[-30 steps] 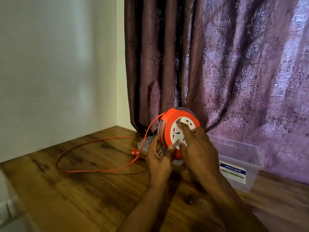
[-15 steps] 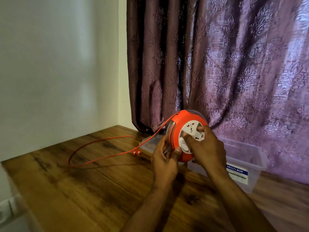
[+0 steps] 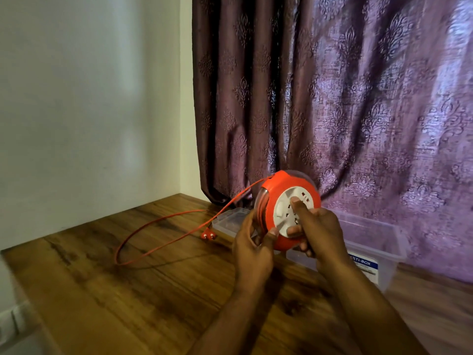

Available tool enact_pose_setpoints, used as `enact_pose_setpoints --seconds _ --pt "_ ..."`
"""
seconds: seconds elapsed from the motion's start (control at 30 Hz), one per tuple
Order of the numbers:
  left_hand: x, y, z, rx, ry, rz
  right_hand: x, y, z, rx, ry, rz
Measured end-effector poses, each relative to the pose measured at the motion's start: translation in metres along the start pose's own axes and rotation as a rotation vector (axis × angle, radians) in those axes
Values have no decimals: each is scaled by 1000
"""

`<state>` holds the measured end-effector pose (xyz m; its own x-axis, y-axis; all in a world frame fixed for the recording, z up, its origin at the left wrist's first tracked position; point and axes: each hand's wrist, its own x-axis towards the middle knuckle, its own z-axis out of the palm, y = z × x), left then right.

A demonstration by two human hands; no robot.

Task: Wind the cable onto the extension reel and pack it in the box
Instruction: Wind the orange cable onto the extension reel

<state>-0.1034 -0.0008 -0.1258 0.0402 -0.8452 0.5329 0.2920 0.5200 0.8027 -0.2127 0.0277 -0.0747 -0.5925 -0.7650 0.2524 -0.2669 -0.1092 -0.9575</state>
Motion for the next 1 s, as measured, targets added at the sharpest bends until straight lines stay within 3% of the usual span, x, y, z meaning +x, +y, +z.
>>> enact_pose_setpoints --seconds 0.13,0.23,0.33,0.47,0.73,1.0 --pt "6 -2 -2 -102 65 -66 -9 -6 3 -598 167 -354" --pt "8 -3 -3 -121 89 -67 -16 -10 6 -832 21 -515" --pt "6 -3 -3 -120 72 -87 -16 -6 7 -946 -76 -523" --pt "7 -4 -2 -106 59 -96 -13 -4 3 -935 -12 -541" --pt "3 -1 -2 -72 36 -86 -4 -2 1 -644 91 -340" --pt "-2 3 1 -55 4 -54 3 -1 0 121 13 41"
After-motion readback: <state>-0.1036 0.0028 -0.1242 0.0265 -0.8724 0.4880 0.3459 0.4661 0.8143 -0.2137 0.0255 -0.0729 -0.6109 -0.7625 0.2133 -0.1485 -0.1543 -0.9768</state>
